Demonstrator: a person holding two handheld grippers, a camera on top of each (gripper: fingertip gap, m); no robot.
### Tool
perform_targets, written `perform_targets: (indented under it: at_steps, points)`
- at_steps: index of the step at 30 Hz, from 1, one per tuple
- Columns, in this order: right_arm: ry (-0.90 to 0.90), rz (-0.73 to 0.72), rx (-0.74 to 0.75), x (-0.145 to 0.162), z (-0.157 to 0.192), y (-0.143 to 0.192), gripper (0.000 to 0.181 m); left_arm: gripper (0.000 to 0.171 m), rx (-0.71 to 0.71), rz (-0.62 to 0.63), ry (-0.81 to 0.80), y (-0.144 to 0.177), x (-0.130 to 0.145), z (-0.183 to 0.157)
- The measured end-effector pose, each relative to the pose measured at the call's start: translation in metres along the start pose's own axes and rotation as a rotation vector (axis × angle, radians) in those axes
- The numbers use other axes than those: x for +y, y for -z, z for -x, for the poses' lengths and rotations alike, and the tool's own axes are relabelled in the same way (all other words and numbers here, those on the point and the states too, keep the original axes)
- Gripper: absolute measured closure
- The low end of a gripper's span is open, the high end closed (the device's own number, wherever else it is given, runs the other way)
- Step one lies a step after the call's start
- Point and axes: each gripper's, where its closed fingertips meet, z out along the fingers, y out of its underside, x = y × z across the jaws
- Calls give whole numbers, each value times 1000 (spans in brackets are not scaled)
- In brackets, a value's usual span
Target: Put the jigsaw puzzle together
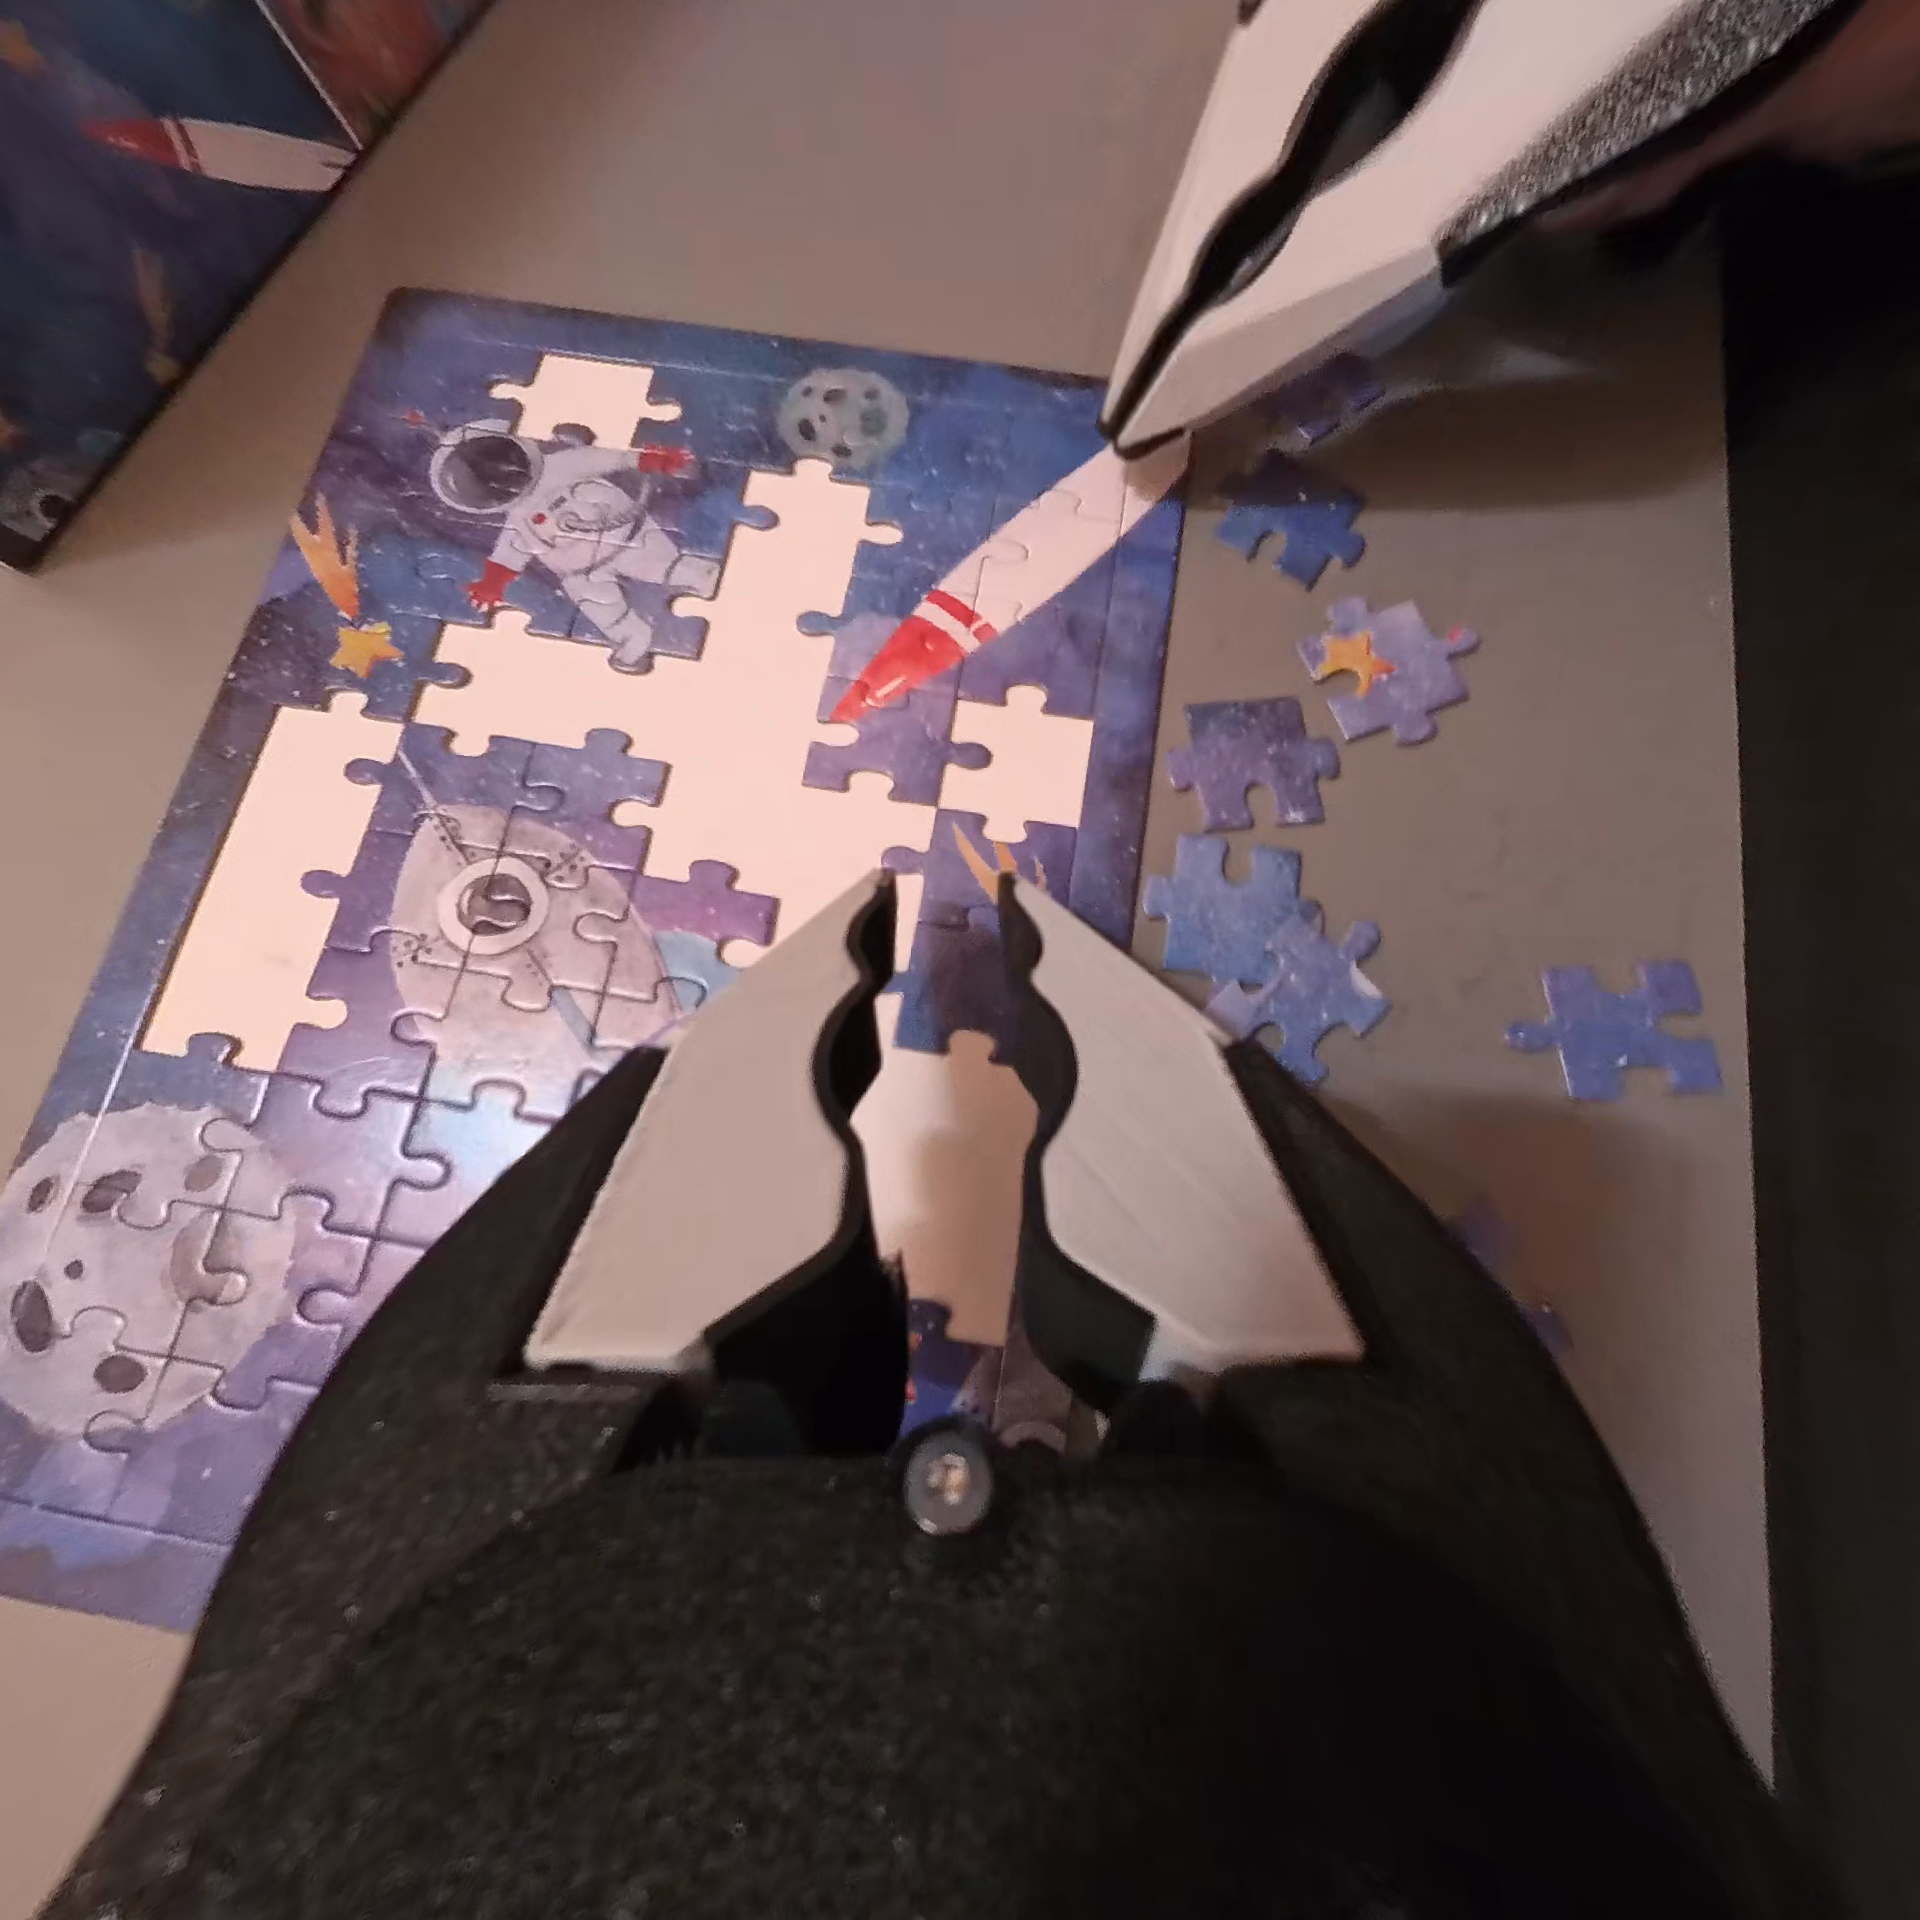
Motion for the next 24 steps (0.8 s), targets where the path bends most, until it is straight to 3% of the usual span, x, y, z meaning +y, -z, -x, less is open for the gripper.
perform_targets:
  at_steps: [7, 21, 24]
  points:
    - [-13, 45, -9, 9, 1, -7, 181, 171, 9, 65, -23, -10, 13, -4]
    - [-56, 35, -28, 10, 0, -7, 181, 170, 7, 67, -7, -8, 15, -4]
    - [-53, 35, -26, 9, 0, -7, 181, 156, 6, 80, 0, -4, 18, -1]
